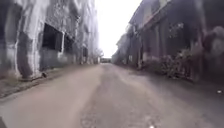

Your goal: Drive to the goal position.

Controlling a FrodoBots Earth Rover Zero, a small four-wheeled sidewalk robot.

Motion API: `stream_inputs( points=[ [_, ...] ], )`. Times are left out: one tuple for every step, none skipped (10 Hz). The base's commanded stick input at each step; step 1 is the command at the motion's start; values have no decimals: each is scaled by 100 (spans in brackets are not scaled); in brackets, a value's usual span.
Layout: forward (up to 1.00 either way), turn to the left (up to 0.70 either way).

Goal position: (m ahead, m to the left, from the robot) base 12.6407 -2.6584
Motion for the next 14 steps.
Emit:
stream_inputs(
  points=[
    [50,0],
    [50,0],
    [50,0],
    [50,0],
    [50,0],
    [50,0],
    [50,0],
    [50,0],
    [50,0],
    [50,0],
    [50,0],
    [50,0],
    [50,0],
    [50,0]
  ],
)
